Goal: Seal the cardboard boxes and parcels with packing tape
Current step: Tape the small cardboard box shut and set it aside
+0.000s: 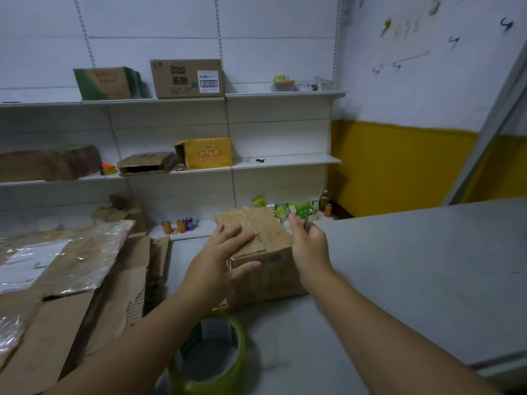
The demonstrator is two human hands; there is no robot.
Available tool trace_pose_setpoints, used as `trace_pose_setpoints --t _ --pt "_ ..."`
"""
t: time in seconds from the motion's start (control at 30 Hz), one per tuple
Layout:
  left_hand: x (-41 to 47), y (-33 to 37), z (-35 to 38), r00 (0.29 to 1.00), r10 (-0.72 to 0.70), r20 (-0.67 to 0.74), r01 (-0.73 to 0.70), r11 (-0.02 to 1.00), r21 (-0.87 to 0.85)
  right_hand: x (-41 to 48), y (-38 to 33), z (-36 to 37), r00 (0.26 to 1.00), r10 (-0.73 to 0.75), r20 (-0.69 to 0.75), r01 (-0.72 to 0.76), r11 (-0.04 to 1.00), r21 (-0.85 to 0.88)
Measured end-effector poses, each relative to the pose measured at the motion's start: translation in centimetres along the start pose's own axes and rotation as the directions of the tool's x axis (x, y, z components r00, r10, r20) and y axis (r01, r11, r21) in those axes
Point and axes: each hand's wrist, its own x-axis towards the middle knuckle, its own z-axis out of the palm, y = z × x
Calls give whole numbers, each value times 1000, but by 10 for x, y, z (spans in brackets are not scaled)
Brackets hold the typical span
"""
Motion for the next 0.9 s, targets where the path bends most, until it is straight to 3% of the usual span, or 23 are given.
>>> trace_pose_setpoints --t 0.1,0.37,0.47,0.57,0.67,0.77,0.9 --pt "1 -2 2 1000 13 -14 -13 1000 -11 8 10 0 994 89 63 -96 986 132" --pt "-2 2 2 1000 16 -17 -17 999 -36 7 27 0 999 41 4 -41 996 78" --pt "-2 1 1 999 23 33 -22 1000 -22 4 33 -4 995 93 42 -96 993 69" --pt "-3 6 -6 992 -18 123 42 980 -195 0 32 -8 990 139 38 -141 988 57" --pt "-5 15 -9 990 -134 47 141 887 -439 -3 25 -10 995 104 7 -105 994 36" --pt "-3 19 -10 986 -123 114 158 908 -388 -5 20 -11 998 52 -20 -51 997 50" --pt "1 10 -8 974 -77 214 98 991 -89 -6 21 -12 999 -38 2 37 992 117"
